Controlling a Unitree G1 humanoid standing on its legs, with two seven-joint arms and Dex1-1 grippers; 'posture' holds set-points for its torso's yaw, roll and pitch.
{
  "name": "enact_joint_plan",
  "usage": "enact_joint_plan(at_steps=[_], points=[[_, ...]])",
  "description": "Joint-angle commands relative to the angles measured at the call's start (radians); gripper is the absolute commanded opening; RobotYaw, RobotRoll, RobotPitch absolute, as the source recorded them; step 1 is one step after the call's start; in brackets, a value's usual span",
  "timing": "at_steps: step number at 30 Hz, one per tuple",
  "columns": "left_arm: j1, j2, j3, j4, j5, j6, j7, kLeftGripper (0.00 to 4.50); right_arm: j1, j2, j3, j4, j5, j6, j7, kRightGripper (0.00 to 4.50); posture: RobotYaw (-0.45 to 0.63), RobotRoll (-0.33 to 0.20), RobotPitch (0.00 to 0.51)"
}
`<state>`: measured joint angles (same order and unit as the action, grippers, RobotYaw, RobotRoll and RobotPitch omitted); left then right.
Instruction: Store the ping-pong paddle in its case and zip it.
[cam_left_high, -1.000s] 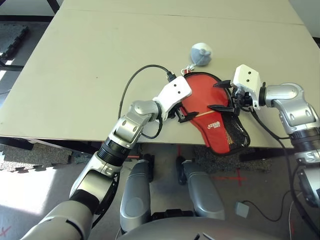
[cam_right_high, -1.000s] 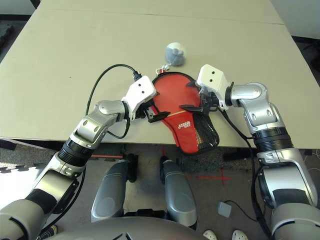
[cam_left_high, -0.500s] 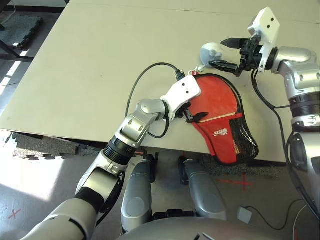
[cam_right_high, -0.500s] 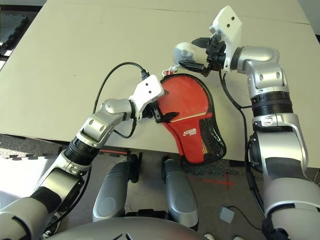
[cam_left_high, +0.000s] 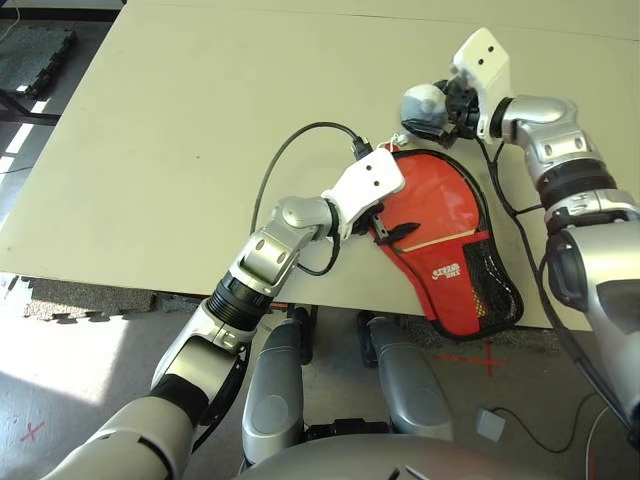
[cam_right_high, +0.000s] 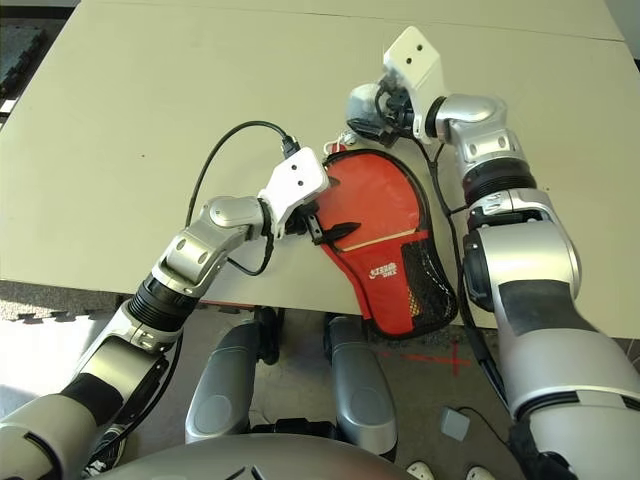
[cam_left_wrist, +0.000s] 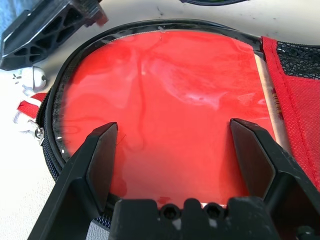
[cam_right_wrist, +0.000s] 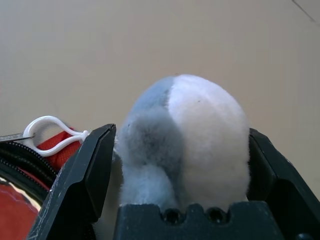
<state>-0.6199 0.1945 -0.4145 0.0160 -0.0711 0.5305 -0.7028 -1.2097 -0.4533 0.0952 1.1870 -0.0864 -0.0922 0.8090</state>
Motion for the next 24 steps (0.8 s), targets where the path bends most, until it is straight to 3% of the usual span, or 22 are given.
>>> enact_joint_plan(at_steps=[1, 8, 11, 18, 24], points=[[0.07, 0.024, -0.049, 0.125, 0.041, 0.106, 0.011, 4.5, -0.002, -0.016, -0.011, 0.034, -0.011, 0.01, -0.017, 3.49, 0.0, 0.0, 0.347], [0.069, 0.02, -0.053, 0.127, 0.041, 0.103, 0.008, 4.5, 0.007, -0.098, -0.027, 0.021, -0.013, 0.015, -0.029, 1.04, -0.01, 0.0, 0.347], [0.067, 0.018, -0.056, 0.132, 0.04, 0.102, 0.005, 4.5, 0.024, -0.152, -0.024, 0.009, -0.019, 0.017, -0.014, 0.46, -0.02, 0.0, 0.348], [0.064, 0.013, -0.06, 0.139, 0.039, 0.1, 0.002, 4.5, 0.055, -0.277, -0.013, -0.015, -0.041, 0.022, 0.051, 0.39, -0.04, 0.0, 0.346], [0.053, 0.009, -0.056, 0.156, 0.039, 0.094, 0.0, 4.5, 0.079, -0.429, 0.009, -0.024, -0.064, 0.067, 0.24, 0.38, -0.05, 0.0, 0.342]])
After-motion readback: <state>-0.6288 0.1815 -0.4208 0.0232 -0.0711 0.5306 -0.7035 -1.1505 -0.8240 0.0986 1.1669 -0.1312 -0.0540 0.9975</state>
